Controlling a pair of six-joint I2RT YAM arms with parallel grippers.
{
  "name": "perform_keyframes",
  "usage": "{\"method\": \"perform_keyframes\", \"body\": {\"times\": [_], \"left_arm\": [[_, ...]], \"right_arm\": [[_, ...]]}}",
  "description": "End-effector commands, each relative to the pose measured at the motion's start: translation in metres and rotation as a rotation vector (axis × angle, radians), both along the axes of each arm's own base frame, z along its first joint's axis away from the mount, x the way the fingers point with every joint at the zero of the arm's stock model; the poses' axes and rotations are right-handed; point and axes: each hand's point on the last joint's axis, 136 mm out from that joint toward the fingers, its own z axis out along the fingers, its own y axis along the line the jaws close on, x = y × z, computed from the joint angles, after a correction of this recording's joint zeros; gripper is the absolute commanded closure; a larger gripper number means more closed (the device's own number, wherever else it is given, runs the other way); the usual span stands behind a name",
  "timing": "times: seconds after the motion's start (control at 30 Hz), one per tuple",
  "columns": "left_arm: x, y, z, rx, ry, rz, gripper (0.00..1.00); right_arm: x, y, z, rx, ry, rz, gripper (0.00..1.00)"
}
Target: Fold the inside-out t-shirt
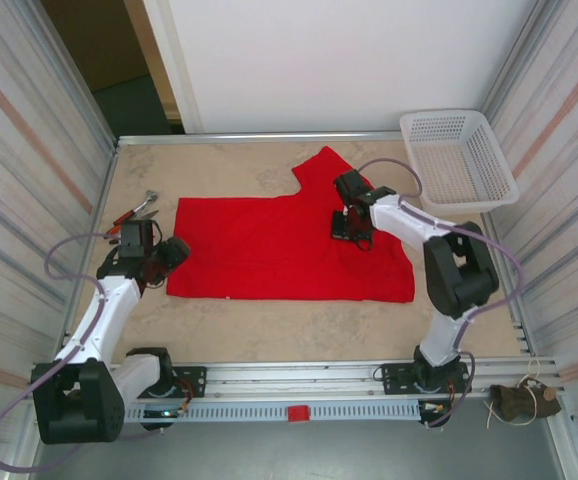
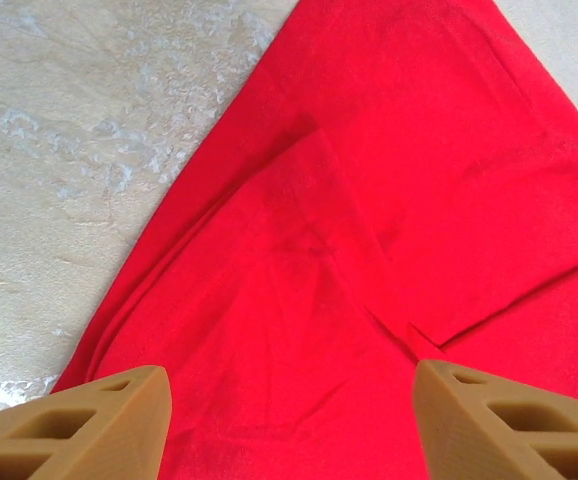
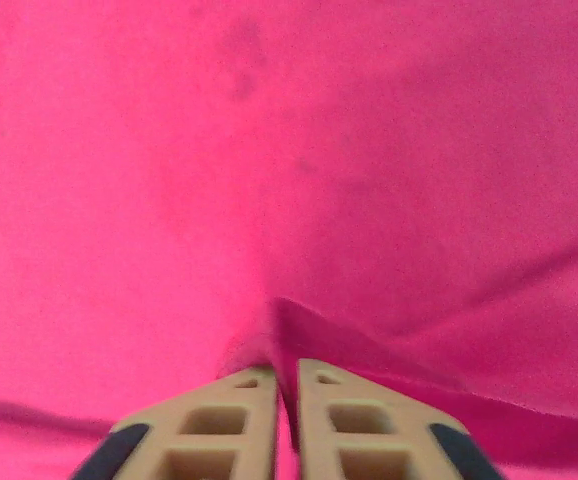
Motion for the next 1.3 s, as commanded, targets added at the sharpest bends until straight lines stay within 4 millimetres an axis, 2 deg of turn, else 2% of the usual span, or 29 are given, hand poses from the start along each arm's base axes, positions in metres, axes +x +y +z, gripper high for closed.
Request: {"method": "perform_keyframes", "body": {"times": [0.0, 0.07, 0.17, 0.23, 0.33, 0.47, 0.53, 0.67, 0.87, 1.1, 1.27], "left_arm": [[-0.003, -0.004, -0.008, -0.005, 0.014, 0.001, 0.35], [-0.005, -0.005, -0.010, -0.002, 0.021, -0.001, 0.35], [-0.006, -0.006, -0.012, -0.002, 0.025, -0.003, 0.35], [-0.005, -0.007, -0.010, -0.003, 0.021, -0.004, 0.35], [-0.004, -0.008, -0.008, -0.001, 0.014, -0.005, 0.35], [-0.001, -0.009, -0.005, -0.004, 0.007, -0.010, 0.35], [0.000, -0.010, -0.005, -0.004, 0.006, -0.012, 0.35], [0.000, -0.013, -0.009, -0.008, 0.018, -0.018, 0.35], [-0.002, -0.014, -0.009, -0.010, 0.014, -0.016, 0.35], [-0.002, -0.015, -0.008, -0.021, 0.009, -0.013, 0.35], [-0.002, -0.016, -0.009, -0.026, 0.005, -0.015, 0.35]], "right_arm": [[0.018, 0.021, 0.005, 0.076, -0.017, 0.058, 0.80], [0.024, 0.033, 0.016, 0.121, -0.045, 0.086, 0.69], [0.023, 0.037, 0.035, 0.137, -0.085, 0.108, 0.53], [0.018, 0.028, 0.041, 0.106, -0.103, 0.102, 0.51], [0.009, -0.001, 0.040, 0.069, -0.095, 0.038, 0.52], [-0.013, -0.032, 0.025, 0.027, -0.052, -0.039, 0.53], [-0.017, -0.037, 0.016, 0.020, -0.043, -0.048, 0.53], [-0.014, -0.024, 0.005, 0.051, -0.022, -0.021, 0.53], [-0.004, -0.003, -0.004, -0.012, -0.003, 0.040, 0.53], [0.001, 0.000, -0.018, -0.067, 0.026, 0.026, 0.54], [0.003, 0.004, -0.027, -0.087, 0.049, 0.029, 0.60]]}}
